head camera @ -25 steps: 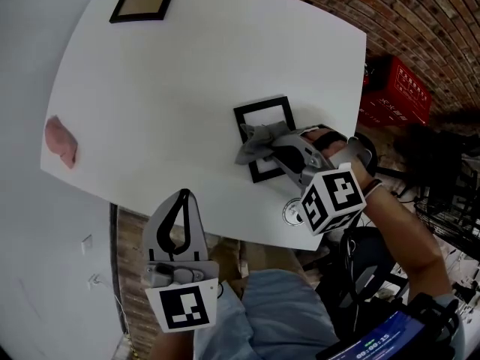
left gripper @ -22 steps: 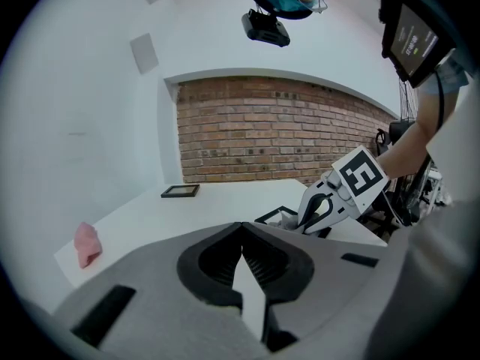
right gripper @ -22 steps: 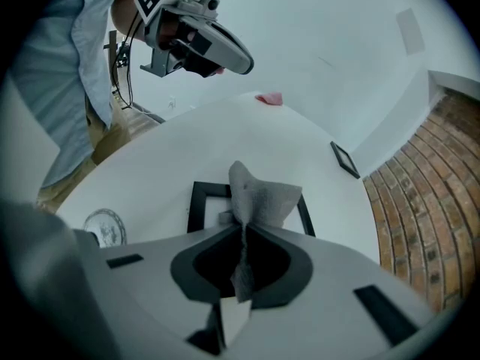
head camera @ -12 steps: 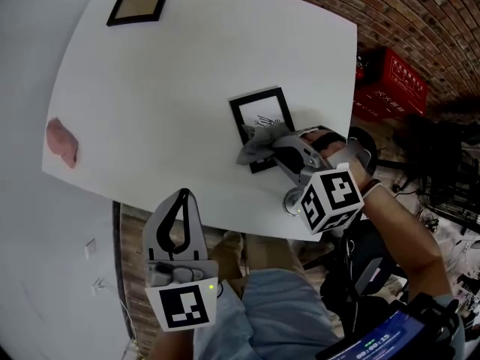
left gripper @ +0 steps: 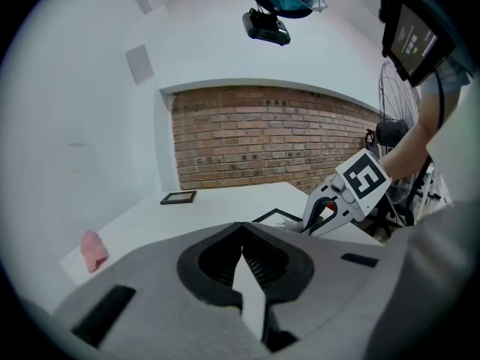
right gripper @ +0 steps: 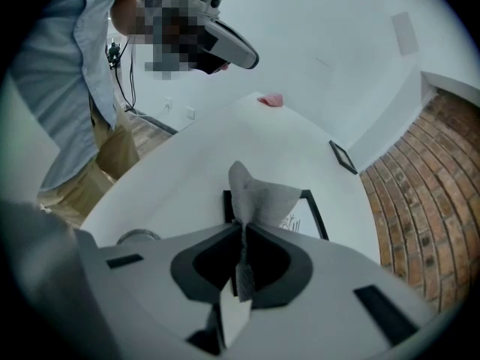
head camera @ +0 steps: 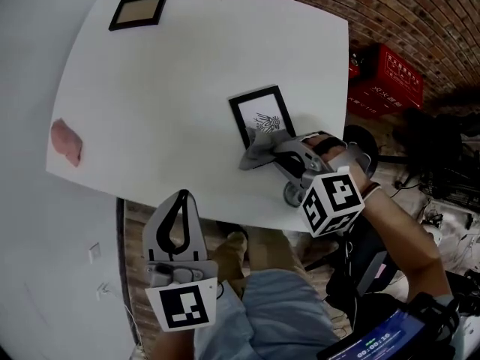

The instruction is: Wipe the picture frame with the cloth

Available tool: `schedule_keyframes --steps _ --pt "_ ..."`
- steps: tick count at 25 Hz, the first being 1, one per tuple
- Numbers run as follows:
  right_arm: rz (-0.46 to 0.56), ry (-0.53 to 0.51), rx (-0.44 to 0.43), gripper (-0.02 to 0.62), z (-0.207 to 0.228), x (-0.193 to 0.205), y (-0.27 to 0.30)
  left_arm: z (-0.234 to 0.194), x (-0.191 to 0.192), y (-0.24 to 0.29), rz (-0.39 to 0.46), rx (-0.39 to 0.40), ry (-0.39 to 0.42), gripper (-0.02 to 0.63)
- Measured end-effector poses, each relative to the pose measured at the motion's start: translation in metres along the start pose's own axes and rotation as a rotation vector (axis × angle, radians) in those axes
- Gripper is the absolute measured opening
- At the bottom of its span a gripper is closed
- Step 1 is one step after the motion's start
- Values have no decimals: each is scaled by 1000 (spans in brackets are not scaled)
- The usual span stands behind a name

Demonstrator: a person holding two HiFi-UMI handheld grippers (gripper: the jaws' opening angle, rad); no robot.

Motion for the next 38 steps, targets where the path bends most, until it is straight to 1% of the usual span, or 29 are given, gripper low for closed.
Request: schedule_keyframes --steps 10,17,21,32,38 --pt "-20 21 7 25 -29 -6 -9 8 8 -23 14 25 29 9" --pt "-16 24 52 26 -48 -13 -18 12 13 -42 14 34 40 9" --pt "-15 34 60 26 -54 -19 -20 8 15 -48 27 31 42 9" --pt "-24 60 19 26 -78 -24 -32 16 8 -57 58 39 38 9" --pt "-17 64 18 26 -75 -40 -49 12 -8 -70 98 26 28 9"
Point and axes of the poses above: the fingertips, and each gripper's own axes: y forward along the fingers, z to its right, x out of its underside, the point moved 3 cm from there along -y, backward along the fingers, and after that the axes turned 2 degrees about y, right-handed, at the moved point
